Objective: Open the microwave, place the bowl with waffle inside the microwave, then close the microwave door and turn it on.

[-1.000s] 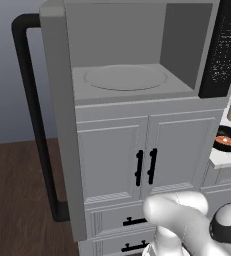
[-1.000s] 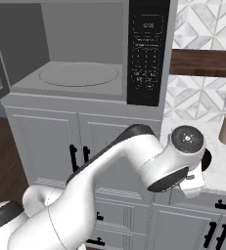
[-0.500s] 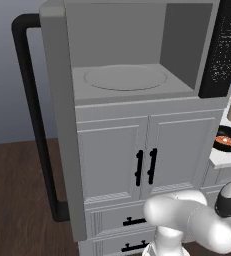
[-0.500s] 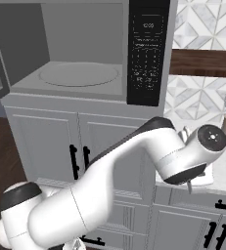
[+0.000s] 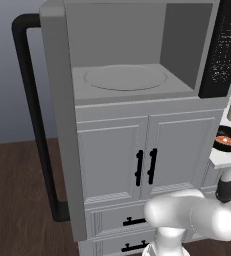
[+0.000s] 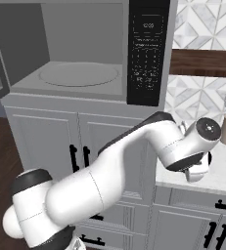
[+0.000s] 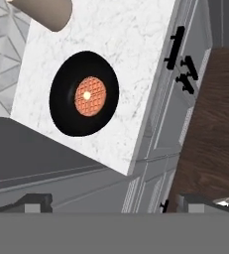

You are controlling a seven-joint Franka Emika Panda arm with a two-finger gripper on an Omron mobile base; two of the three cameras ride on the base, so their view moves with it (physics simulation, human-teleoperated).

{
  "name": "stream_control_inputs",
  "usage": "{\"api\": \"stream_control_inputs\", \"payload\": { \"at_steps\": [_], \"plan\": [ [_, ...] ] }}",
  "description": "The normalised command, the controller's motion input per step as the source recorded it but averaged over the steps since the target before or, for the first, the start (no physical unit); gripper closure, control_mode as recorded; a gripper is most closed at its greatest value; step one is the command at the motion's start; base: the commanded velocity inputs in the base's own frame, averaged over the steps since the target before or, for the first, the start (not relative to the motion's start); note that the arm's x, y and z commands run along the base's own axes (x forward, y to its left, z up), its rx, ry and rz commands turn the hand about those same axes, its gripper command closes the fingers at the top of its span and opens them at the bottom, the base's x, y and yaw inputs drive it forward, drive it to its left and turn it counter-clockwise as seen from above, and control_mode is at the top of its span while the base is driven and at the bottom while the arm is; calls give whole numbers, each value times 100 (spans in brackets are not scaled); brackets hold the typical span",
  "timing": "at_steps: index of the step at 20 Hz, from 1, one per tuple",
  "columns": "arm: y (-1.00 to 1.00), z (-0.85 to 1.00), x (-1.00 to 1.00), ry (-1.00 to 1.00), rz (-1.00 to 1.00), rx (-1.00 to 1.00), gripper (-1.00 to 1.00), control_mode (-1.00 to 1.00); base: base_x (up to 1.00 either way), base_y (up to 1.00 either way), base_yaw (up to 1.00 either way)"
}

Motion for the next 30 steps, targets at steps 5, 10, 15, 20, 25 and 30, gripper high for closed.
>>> {"api": "stream_control_inputs", "payload": {
  "at_steps": [5,10,15,20,25,30],
  "plan": [
    [-17,-16,31,-1,10,7,-100,-100,0,0,0],
    [-26,-13,6,0,12,9,-100,-100,0,0,0],
    [-3,-40,20,0,2,0,-100,-100,0,0,0],
    [-11,-40,40,0,0,0,-100,-100,0,0,0],
    [-19,-37,36,0,0,0,-100,-100,0,0,0],
    [-17,-36,30,0,0,0,-100,-100,0,0,0]
  ]
}}
